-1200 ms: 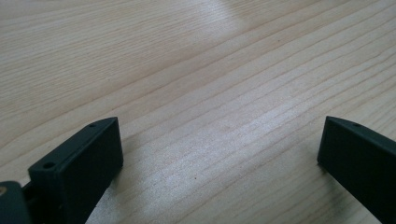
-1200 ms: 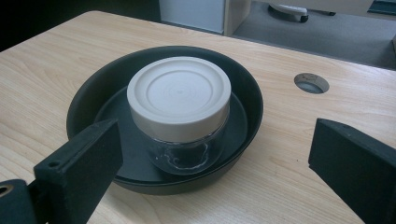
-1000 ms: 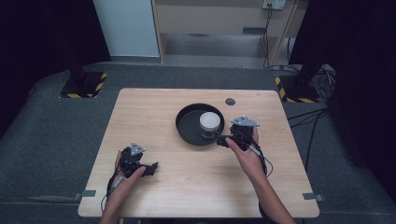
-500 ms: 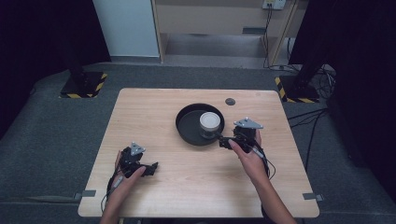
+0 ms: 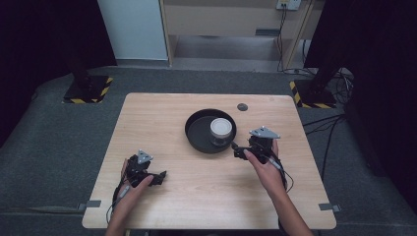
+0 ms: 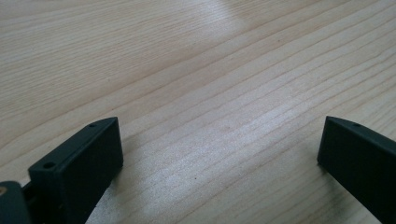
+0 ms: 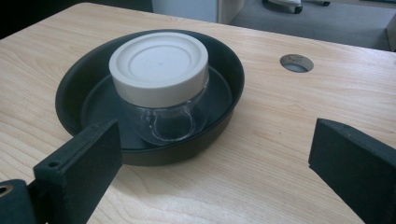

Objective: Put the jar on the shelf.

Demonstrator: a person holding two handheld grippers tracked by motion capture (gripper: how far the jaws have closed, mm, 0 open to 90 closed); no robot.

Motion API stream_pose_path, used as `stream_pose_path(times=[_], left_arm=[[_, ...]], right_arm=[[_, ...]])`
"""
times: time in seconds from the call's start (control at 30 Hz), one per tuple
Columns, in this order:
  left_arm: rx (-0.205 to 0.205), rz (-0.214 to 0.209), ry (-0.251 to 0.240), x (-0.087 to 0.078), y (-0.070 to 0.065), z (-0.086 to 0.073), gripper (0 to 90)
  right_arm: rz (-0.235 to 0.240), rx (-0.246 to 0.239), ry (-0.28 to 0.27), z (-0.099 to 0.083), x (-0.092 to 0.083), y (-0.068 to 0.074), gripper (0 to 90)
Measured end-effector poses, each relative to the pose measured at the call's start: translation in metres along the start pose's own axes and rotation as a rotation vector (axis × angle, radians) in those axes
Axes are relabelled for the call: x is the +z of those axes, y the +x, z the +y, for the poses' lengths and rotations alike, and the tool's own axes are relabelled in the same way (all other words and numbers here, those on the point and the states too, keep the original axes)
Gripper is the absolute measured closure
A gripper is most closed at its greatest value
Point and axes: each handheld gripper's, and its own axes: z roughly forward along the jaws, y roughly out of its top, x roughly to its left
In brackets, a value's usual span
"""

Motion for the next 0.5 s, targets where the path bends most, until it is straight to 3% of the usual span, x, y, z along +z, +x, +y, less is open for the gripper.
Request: stream_pose_path(times=[0.5], left_arm=[[-0.001, 0.0, 0.0, 0.0, 0.0, 0.0, 0.0]], right_arm=[[-0.006, -0.002, 0.004, -0.007, -0.012, -0.004, 2.9]])
